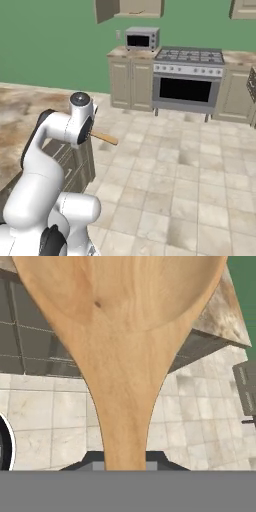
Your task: Organize the utensils by type. Pick up the wooden spoons from the counter and place them in the open cabinet. Then pick up the metallic utensils from the counter and place them in the open drawer.
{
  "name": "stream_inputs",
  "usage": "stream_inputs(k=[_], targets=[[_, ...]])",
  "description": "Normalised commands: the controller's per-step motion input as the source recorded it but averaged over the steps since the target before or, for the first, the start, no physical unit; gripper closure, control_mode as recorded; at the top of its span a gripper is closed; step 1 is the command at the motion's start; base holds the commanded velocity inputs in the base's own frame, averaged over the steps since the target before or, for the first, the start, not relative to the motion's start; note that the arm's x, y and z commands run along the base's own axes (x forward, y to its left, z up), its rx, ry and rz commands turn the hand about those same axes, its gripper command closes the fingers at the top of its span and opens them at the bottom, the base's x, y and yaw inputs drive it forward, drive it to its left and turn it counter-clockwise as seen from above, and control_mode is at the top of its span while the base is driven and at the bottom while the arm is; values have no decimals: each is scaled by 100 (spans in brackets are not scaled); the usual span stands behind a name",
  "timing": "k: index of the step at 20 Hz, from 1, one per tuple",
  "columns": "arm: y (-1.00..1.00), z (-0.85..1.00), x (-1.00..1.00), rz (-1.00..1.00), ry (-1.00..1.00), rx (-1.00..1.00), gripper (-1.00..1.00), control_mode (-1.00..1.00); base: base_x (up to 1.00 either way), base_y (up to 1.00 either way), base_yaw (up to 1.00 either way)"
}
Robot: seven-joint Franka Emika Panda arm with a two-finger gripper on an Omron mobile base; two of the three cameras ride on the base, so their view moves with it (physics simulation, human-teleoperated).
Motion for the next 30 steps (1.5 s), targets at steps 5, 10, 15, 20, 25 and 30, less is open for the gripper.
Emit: stream_inputs(k=[5,10,15,20,25,30], targets=[[0,0,0,0,0,0,100,100,100,0,0],[0,0,0,0,0,0,100,100,100,0,0],[0,0,0,0,0,0,100,100,100,0,1],[0,0,0,0,0,0,100,100,100,0,1],[0,0,0,0,0,0,100,100,100,0,1],[0,0,0,0,0,0,100,100,100,0,2]])
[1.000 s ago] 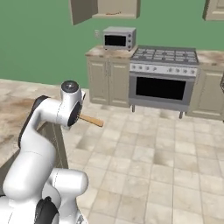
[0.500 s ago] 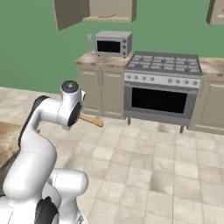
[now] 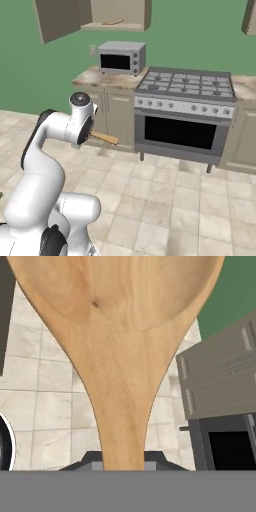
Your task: Organize the utensils by type. Pick up the wooden spoons from the counter and place them in the open cabinet. Then pick up the metallic utensils from the counter and place them in the open drawer.
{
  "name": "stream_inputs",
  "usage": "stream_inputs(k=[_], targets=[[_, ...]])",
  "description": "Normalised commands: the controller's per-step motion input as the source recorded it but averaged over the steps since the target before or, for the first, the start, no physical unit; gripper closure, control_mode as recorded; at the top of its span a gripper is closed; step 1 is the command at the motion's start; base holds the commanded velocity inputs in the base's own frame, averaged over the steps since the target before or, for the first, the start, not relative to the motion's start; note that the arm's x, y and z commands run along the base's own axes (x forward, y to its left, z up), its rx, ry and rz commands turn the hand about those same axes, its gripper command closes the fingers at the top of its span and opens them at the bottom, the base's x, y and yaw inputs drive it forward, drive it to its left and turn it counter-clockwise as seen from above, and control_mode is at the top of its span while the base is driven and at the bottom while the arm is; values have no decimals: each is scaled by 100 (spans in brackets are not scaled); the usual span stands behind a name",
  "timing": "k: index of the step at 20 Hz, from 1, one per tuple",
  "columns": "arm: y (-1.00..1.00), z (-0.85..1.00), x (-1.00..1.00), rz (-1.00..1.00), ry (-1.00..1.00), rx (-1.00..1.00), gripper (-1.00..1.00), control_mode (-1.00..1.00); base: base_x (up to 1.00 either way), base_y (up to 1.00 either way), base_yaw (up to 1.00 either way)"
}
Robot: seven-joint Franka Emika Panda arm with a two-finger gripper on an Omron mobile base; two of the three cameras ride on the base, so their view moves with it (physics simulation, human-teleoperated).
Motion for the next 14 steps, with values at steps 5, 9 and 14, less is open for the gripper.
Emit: stream_inputs(k=[5,9,14], targets=[[0,0,0,0,0,0,100,100,100,0,2],[0,0,0,0,0,0,100,100,100,0,2],[0,0,0,0,0,0,100,100,100,3,3]])
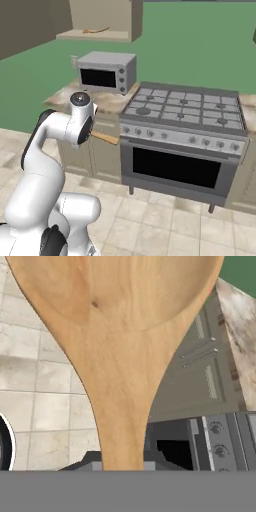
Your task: Organize the utensils by type. Pick up the wooden spoons from the counter and place them in the open cabinet. Then pick up the metallic utensils from the counter and place them in the open drawer.
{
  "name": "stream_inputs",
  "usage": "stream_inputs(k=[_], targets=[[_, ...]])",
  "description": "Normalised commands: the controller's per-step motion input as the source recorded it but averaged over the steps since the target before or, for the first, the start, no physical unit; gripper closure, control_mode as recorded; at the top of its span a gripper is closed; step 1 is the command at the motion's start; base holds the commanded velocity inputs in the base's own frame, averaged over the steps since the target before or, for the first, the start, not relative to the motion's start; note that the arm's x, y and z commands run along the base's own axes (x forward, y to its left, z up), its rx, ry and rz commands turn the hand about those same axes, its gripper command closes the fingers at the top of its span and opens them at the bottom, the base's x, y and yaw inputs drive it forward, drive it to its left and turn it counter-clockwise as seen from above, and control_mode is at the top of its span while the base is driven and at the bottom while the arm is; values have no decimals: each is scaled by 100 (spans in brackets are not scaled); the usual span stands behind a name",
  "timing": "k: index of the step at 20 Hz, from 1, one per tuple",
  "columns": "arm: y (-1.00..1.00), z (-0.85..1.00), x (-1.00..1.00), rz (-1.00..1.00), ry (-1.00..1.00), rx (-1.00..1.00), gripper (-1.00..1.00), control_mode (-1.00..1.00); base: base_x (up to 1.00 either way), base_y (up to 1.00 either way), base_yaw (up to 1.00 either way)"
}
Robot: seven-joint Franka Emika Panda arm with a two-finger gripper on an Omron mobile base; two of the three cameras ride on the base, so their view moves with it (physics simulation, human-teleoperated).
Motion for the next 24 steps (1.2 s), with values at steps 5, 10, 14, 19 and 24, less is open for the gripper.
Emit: stream_inputs(k=[5,10,14,19,24], targets=[[0,0,0,0,0,0,100,100,92,47,-10],[0,0,0,0,0,0,100,100,74,63,-9],[0,0,0,0,0,0,100,100,62,66,-10],[0,0,0,0,0,0,100,100,64,50,-4],[0,0,0,0,0,0,100,100,45,42,-8]])
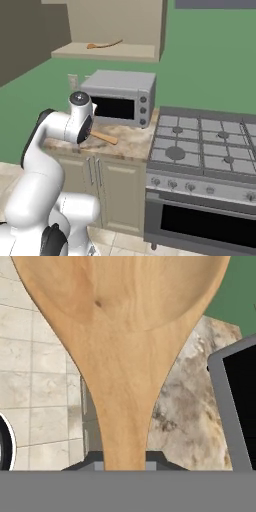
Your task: Organize the utensils by type. Pick up the wooden spoons from the counter and place them in the open cabinet. Then pick up the metallic utensils from the counter and place them in the open drawer.
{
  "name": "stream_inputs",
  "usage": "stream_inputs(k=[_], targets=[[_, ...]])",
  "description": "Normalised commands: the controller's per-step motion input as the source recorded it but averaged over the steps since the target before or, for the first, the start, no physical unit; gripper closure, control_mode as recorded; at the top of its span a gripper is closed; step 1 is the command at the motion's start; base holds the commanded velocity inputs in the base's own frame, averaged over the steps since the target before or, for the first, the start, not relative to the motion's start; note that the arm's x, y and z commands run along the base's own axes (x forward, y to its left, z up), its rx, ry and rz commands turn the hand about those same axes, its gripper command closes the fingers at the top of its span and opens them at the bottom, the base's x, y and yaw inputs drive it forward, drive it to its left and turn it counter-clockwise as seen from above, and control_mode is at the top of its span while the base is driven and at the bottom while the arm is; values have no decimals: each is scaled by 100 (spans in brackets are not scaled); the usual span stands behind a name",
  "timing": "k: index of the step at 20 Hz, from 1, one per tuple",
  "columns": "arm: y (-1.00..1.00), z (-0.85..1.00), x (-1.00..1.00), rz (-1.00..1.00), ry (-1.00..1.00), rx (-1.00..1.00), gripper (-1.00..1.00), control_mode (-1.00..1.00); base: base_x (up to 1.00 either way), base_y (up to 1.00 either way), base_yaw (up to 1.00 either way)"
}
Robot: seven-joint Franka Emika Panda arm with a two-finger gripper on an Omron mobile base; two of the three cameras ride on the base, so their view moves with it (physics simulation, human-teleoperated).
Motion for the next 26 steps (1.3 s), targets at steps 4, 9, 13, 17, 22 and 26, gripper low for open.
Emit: stream_inputs(k=[4,9,13,17,22,26], targets=[[0,0,0,0,0,0,100,100,41,41,-13],[0,0,0,0,0,0,100,100,41,37,-9],[0,0,0,0,0,0,100,100,61,34,-8],[0,0,0,0,0,0,100,100,64,26,0],[0,0,0,0,0,0,100,100,57,20,0],[0,0,0,0,0,0,100,100,35,15,0]])
